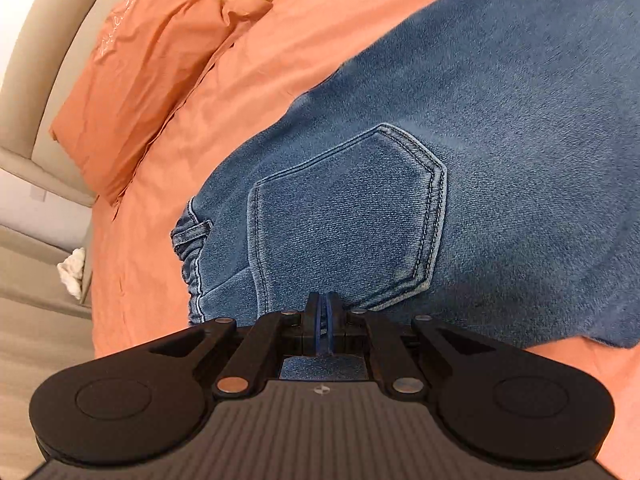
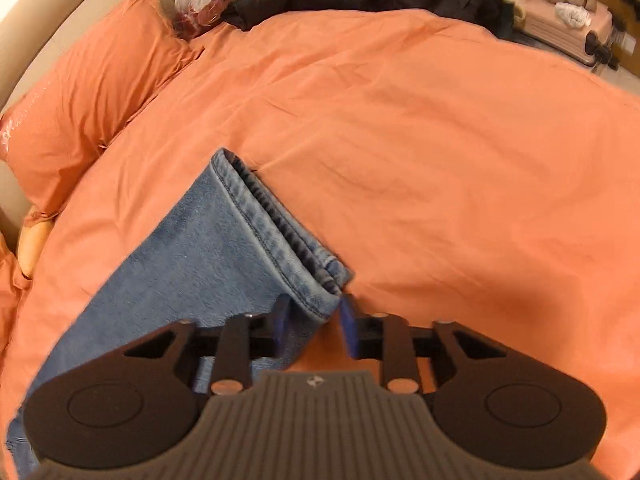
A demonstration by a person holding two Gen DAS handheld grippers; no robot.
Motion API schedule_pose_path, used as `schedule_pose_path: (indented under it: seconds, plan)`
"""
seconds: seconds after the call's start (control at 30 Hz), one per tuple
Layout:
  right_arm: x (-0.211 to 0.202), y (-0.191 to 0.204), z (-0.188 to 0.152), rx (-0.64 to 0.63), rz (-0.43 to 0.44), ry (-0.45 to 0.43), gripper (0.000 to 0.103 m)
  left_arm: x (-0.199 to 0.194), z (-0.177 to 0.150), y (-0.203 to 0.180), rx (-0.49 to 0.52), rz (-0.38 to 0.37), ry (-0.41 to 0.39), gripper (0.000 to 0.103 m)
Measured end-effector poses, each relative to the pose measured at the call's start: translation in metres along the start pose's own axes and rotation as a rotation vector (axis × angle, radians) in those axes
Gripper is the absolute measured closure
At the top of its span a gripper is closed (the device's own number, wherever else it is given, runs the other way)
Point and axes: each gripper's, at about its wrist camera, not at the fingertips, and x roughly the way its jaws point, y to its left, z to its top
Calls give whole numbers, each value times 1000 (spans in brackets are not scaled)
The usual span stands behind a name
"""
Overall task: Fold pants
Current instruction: 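Grasp the leg hems with the right tool while the left tool holds the waistband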
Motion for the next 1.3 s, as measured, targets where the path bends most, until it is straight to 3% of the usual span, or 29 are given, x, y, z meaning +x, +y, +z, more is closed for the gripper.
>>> schedule_pose_path:
  seconds: [0.13,0.23,0.37,0.4,0.6,0.87,0.93,1.0,1.03,1.1,1.3]
  plan:
    - [-20,28,8,-142,-26,-24,93,5,6,-7,17,29,20,98]
    - [-43,51,23,-204,17,-82,95,9,10,-11,18,50,29,98]
    - [-92,81,38,-254,130,-271,98,12,13,-14,15,65,35,99]
    - [-96,83,39,-265,122,-294,98,12,13,-15,17,68,34,99]
    - [-29,38,25,-203,-27,-124,98,12,9,-19,8,72,21,99]
    - [2,19,12,-165,-80,-50,97,13,8,-18,4,67,3,99]
    - [0,16,14,-131,-69,-32,95,10,6,-14,-19,68,-10,99]
    - [-4,10,16,-90,-46,-28,83,3,5,-6,-71,48,-24,89]
    - [-7,6,16,-72,-30,-31,82,-2,3,-1,-107,31,-35,86]
    - [-11,1,14,-41,1,-37,69,-14,-2,8,-177,0,-64,82]
    - [2,-17,-6,114,49,-10,69,-46,-20,17,-345,-165,-102,81]
